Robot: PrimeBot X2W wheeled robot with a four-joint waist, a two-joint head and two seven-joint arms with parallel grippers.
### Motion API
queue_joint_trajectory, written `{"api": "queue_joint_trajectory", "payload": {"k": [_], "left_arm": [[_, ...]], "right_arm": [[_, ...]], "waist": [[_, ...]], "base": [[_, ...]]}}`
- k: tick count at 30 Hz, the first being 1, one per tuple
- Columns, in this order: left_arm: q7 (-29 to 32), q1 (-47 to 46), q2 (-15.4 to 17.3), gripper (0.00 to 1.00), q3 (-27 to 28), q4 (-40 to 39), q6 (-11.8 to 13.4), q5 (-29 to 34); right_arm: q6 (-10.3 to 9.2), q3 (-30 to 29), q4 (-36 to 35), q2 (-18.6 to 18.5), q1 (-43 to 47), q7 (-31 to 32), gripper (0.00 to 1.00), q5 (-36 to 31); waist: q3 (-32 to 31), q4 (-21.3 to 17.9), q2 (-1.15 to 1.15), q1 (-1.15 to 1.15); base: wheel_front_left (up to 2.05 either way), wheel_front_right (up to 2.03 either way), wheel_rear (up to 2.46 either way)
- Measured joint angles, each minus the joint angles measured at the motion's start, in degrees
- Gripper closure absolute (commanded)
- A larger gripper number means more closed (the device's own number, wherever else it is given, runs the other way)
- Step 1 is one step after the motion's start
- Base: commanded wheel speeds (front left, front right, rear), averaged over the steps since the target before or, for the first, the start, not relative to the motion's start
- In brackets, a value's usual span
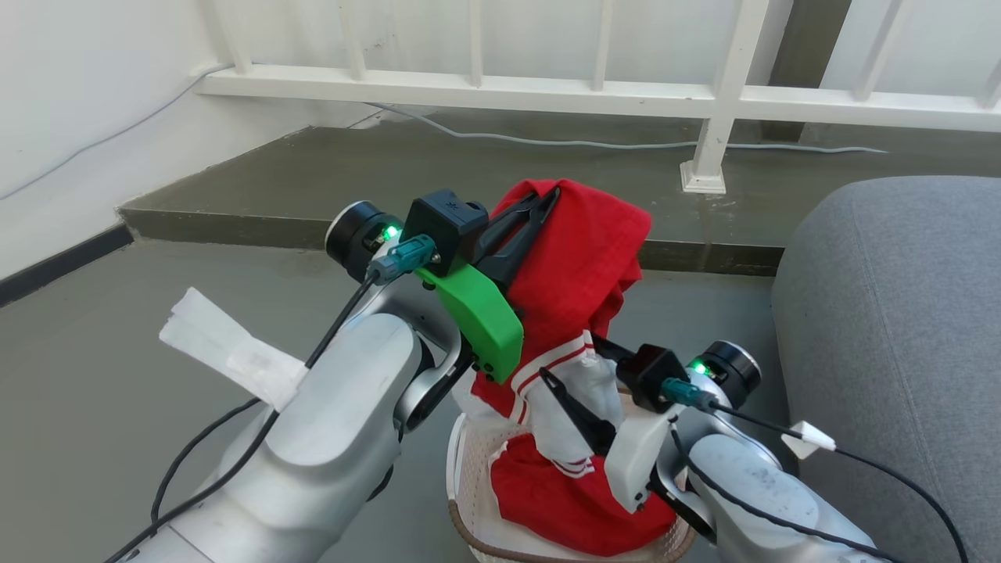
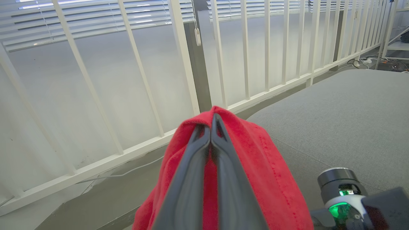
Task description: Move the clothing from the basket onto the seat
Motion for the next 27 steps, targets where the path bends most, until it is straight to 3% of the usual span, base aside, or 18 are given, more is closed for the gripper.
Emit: {"api": "queue_joint_trajectory", "payload": {"k": [2, 3, 5, 15, 27], "left_arm": [[0.08, 0.11, 0.00, 1.00, -0.08, -0.21, 0.01, -0.31], [0.10, 0.24, 0.01, 1.00, -0.09, -0.31, 0.09, -0.66], [0.52, 0.66, 0.01, 1.00, -0.08, -0.41, 0.29, -1.65], [0.57, 3.51, 0.60, 1.00, 1.54, -0.69, 2.03, -2.44], [0.48, 7.22, 2.47, 1.00, 3.43, -0.43, 4.33, -3.37]], "right_arm": [[0.00, 1.35, 1.08, 0.01, -0.63, 0.00, 0.00, 0.31], [0.00, 1.96, 1.47, -0.01, -0.75, 0.00, 0.51, 0.71], [0.00, 2.90, 1.89, -0.02, -0.76, 0.00, 1.00, 1.44], [0.00, 3.56, 2.29, -0.03, -1.88, 0.00, 1.00, 5.64], [-0.12, -4.91, -1.48, -1.15, -1.91, 0.04, 1.00, 7.90]], "waist": [[-0.03, 0.03, 0.00, 0.00], [-0.04, 0.03, 0.00, 0.00], [-0.07, -0.02, 0.00, 0.00], [-0.15, -1.57, 0.00, 0.00], [0.02, -5.24, 0.00, 0.00]], "base": [[0.00, 0.00, 0.00], [0.00, 0.00, 0.00], [0.00, 0.00, 0.00], [0.00, 0.00, 0.00], [0.00, 0.00, 0.00]]}}
